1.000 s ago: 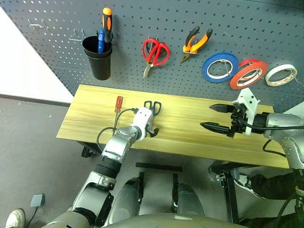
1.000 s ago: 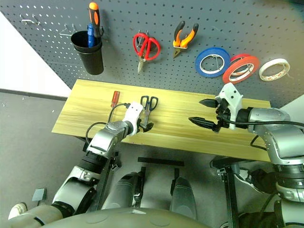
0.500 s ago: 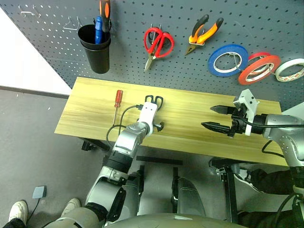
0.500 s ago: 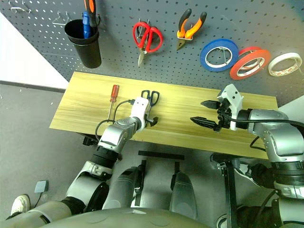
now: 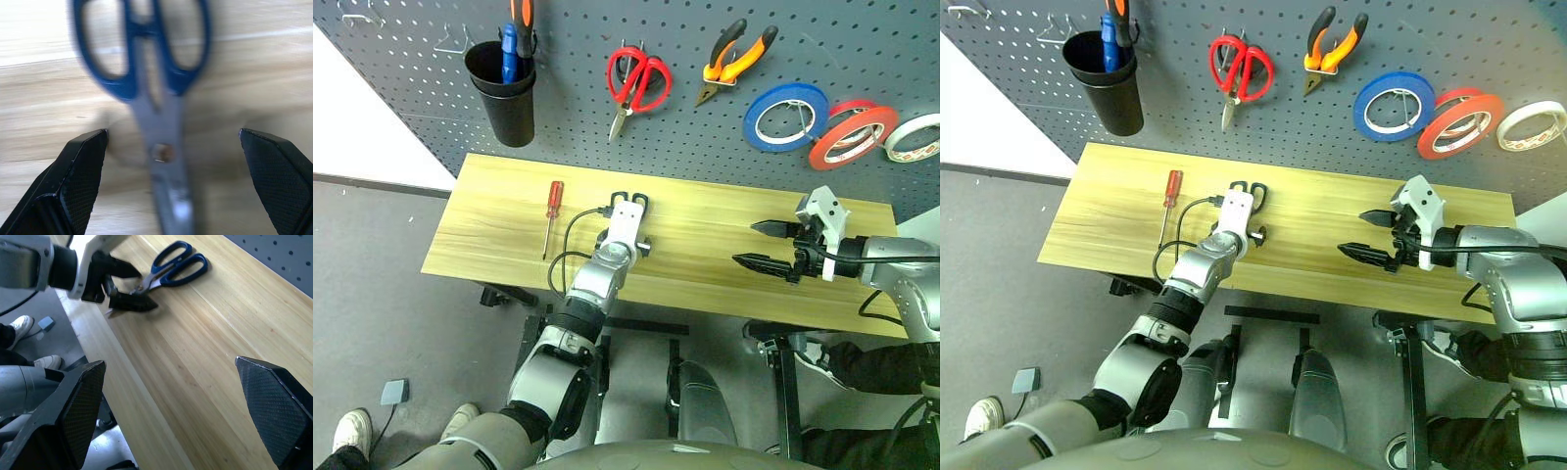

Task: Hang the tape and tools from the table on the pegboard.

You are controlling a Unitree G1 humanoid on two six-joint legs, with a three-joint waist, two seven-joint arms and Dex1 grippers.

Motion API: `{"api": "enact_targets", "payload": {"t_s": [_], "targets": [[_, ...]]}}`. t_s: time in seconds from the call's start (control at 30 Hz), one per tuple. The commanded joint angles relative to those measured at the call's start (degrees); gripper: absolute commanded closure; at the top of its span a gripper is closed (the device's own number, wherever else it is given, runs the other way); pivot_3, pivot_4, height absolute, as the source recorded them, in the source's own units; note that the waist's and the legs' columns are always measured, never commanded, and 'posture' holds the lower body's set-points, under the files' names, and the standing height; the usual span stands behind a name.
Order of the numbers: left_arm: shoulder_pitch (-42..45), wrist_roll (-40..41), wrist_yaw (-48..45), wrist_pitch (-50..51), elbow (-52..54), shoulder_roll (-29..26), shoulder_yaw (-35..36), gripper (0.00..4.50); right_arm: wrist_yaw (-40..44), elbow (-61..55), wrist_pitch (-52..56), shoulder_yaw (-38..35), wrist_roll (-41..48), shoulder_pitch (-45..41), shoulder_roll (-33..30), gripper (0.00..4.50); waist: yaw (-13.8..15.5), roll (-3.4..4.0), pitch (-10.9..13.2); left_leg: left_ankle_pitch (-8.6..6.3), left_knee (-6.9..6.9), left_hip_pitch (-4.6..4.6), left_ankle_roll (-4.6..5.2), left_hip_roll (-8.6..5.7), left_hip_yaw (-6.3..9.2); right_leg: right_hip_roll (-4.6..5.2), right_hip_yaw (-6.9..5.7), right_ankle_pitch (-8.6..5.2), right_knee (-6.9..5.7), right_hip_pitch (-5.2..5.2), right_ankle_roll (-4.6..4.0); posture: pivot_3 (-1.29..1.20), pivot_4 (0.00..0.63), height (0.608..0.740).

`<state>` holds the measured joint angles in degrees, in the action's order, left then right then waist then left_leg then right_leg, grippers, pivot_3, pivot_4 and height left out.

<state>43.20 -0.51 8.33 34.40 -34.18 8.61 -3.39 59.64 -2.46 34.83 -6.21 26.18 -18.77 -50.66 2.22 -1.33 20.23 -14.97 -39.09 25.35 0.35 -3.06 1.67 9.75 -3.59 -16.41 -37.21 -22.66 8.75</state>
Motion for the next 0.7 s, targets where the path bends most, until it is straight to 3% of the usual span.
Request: {"api": "enact_targets", "payload": {"t_s": [0.03, 0.07, 0.17, 0.53, 0.7], "targets": [[0.0, 1.0, 2.0, 1.7, -0.8, 3.8, 1.1, 0.00, 0.9, -0.1, 0.3, -0.3, -0.2, -0.8, -1.4, 0.06, 0.0, -0.01, 0.0, 0.00, 0.01, 0.00, 0.00, 0.00, 0.00, 0.00, 0.00, 0.00, 0.00, 0.00, 0.00, 0.03, 0.415, 0.740], [-0.1, 1.3, 2.3, 2.3, -0.6, 4.1, 1.5, 0.00, 1.0, 0.2, 0.3, -0.2, -0.4, -1.1, -1.4, 0.06, 0.0, -0.01, 0.0, 0.00, 0.01, 0.00, 0.00, 0.00, 0.00, 0.00, 0.00, 0.00, 0.00, 0.00, 0.00, 0.03, 0.414, 0.740], [-0.2, 1.7, 2.4, 2.7, -0.5, 4.2, 1.4, 0.54, 1.3, 1.0, 0.4, 0.0, -0.8, -2.0, -1.5, 0.00, 0.0, 0.00, 0.0, 0.00, 0.01, 0.00, -0.01, 0.00, 0.00, 0.00, 0.00, 0.00, 0.01, 0.00, 0.00, 0.03, 0.410, 0.740], [1.8, 2.1, 1.6, 1.4, -3.9, 3.4, 2.0, 3.89, 1.4, 1.6, 2.2, -0.5, -1.1, -2.1, -1.7, 0.00, 0.2, 0.00, 0.0, -0.01, 0.03, 0.00, -0.02, -0.05, 0.02, 0.05, -0.01, 0.00, 0.05, 0.03, 0.00, 0.03, 0.412, 0.740], [2.6, 2.8, 1.3, 1.4, -4.4, 2.6, 2.6, 3.90, 2.0, 2.4, 2.5, -1.1, -0.3, -3.1, -1.3, 0.00, 0.2, 0.00, 0.0, -0.01, 0.06, 0.00, -0.03, -0.04, 0.02, 0.05, -0.01, 0.00, 0.07, 0.02, 0.00, 0.03, 0.404, 0.740]]}}
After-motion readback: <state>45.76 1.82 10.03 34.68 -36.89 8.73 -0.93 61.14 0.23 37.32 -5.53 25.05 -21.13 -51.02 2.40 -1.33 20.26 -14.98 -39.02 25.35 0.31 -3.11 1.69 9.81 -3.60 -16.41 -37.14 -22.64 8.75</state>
